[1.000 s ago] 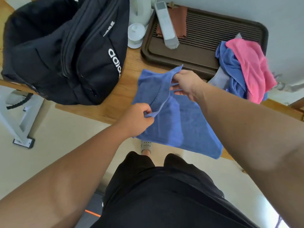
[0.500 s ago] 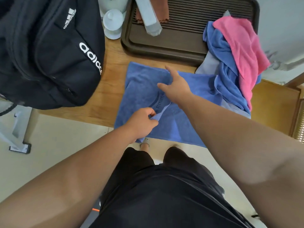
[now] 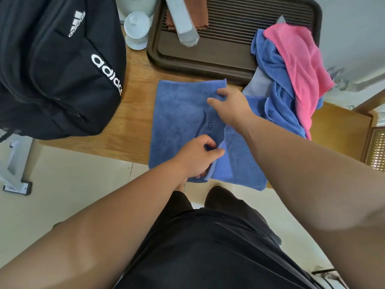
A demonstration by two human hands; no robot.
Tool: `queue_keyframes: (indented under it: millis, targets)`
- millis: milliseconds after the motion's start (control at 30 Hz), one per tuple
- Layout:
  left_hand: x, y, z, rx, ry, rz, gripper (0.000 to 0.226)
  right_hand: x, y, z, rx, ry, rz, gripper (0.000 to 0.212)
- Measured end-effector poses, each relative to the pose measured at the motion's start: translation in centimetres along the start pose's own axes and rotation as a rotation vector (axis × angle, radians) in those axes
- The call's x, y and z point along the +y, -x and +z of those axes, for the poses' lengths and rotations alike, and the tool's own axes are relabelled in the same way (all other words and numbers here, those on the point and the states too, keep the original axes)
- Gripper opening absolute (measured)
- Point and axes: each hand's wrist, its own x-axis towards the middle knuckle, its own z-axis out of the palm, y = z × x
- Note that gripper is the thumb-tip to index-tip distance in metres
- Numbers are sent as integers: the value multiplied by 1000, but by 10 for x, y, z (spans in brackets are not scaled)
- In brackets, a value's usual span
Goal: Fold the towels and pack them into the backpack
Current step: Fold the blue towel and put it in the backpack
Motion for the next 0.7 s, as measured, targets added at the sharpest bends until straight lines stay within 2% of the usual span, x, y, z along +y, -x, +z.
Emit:
queue_keyframes:
  millis: [67, 200, 300, 367, 467, 600, 700]
  targets:
    - [-5, -7, -3, 31, -173, -34, 24, 14, 0, -1, -85, 86, 65, 32]
    - [-28, -19, -28, 356, -632, 42, 30, 31, 18, 6, -103, 199, 46, 60]
    - [-48, -23, -44, 532, -827, 109, 53, 43, 36, 16, -55, 192, 66, 55]
    - [-57, -25, -48, 528, -943, 70, 76, 52, 45, 21, -36, 191, 99, 46]
    - [-68, -30, -47, 398, -1094, 14, 106, 59, 54, 22, -88, 207, 143, 28]
    - [-83, -29, -46, 350, -1209, 91, 124, 63, 65, 19, -179, 242, 153, 17]
    - [-92, -26, -47, 310, -1264, 209, 129, 64, 75, 18, -343, 284, 161, 14]
